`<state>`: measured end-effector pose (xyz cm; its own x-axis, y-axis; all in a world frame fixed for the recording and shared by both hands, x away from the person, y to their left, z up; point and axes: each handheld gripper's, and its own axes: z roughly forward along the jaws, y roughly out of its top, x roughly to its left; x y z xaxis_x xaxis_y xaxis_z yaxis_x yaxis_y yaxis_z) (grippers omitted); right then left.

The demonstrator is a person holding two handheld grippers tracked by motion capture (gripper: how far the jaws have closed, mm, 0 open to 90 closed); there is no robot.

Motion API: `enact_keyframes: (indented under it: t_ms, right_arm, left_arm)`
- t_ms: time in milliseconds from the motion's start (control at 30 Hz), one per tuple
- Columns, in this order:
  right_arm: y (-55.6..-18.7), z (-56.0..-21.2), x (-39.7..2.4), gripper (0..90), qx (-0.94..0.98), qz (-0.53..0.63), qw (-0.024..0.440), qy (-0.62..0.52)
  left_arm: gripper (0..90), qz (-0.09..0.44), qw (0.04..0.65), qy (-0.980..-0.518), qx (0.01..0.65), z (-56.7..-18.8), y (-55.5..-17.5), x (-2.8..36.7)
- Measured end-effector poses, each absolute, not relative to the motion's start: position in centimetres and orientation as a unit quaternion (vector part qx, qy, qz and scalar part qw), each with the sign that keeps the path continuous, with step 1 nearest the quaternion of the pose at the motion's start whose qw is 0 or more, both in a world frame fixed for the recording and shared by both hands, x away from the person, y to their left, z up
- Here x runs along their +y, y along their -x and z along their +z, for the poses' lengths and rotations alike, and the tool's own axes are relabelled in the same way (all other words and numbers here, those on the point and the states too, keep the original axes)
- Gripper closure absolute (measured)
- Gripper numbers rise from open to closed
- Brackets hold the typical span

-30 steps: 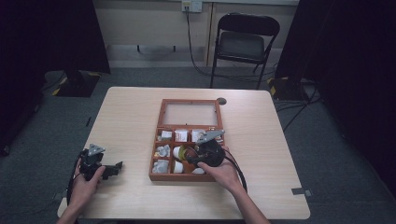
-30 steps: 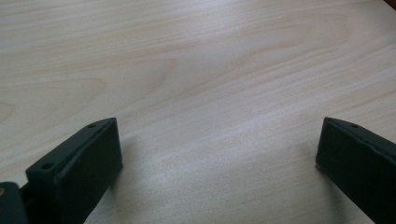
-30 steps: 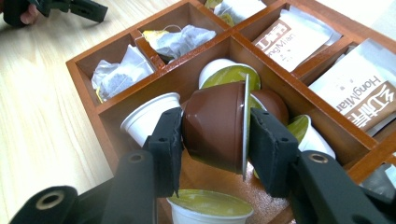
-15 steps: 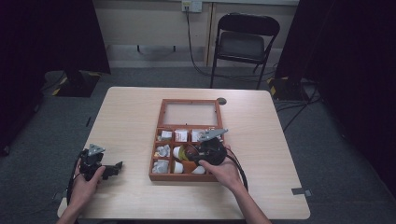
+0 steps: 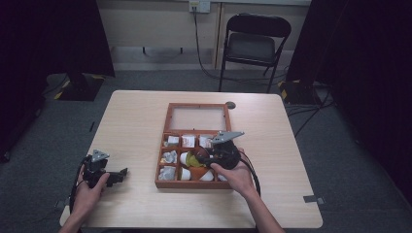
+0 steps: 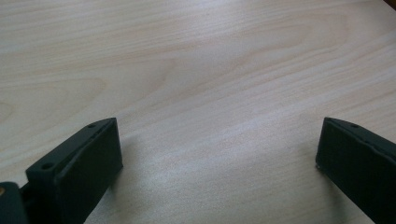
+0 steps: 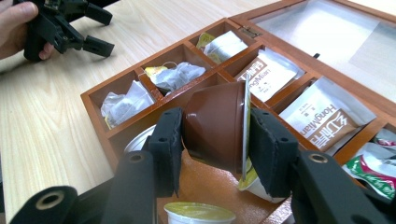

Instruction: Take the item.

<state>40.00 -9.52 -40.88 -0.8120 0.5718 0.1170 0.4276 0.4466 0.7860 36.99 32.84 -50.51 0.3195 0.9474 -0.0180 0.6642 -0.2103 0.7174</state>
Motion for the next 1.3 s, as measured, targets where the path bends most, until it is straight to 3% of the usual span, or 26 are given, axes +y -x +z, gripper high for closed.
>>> enact_keyframes:
  t_ms: [1300]
  right_arm:
    - [-40.3,-38.0,-14.2,56.3,0.811,0.471,0.119,-0.327]
  left_arm:
    - [0.0,0.22,0.321,-0.746,0.54,-50.5,-37.0,32.8]
